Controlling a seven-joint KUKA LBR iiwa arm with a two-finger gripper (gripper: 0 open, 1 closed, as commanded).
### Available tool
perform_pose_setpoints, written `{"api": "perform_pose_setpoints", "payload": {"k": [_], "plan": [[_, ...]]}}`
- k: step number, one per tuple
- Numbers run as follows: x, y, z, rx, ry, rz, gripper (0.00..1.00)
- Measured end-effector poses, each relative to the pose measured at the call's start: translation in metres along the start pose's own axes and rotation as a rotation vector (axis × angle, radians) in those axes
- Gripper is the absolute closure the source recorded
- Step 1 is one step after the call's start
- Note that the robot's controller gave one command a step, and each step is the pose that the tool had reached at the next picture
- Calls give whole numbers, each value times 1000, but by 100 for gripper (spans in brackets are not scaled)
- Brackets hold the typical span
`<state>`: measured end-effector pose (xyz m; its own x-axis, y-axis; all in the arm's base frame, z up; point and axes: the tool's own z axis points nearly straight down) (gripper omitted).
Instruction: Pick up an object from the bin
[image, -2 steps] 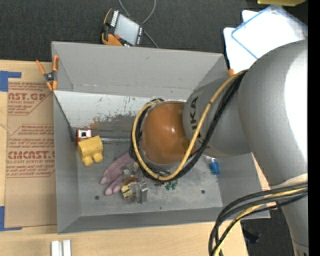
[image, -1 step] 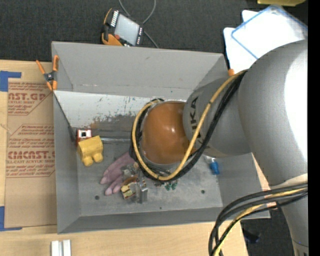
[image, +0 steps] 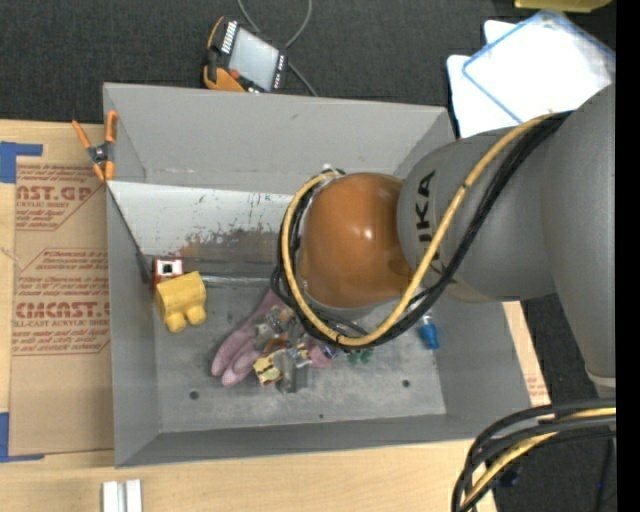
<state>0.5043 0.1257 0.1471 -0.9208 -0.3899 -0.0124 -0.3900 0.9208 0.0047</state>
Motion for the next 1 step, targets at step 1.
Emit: {"api": "perform_pose_setpoints", "payload": {"k": [1], "plan": [[-3,8,-82,-1,6,-23,100]]}}
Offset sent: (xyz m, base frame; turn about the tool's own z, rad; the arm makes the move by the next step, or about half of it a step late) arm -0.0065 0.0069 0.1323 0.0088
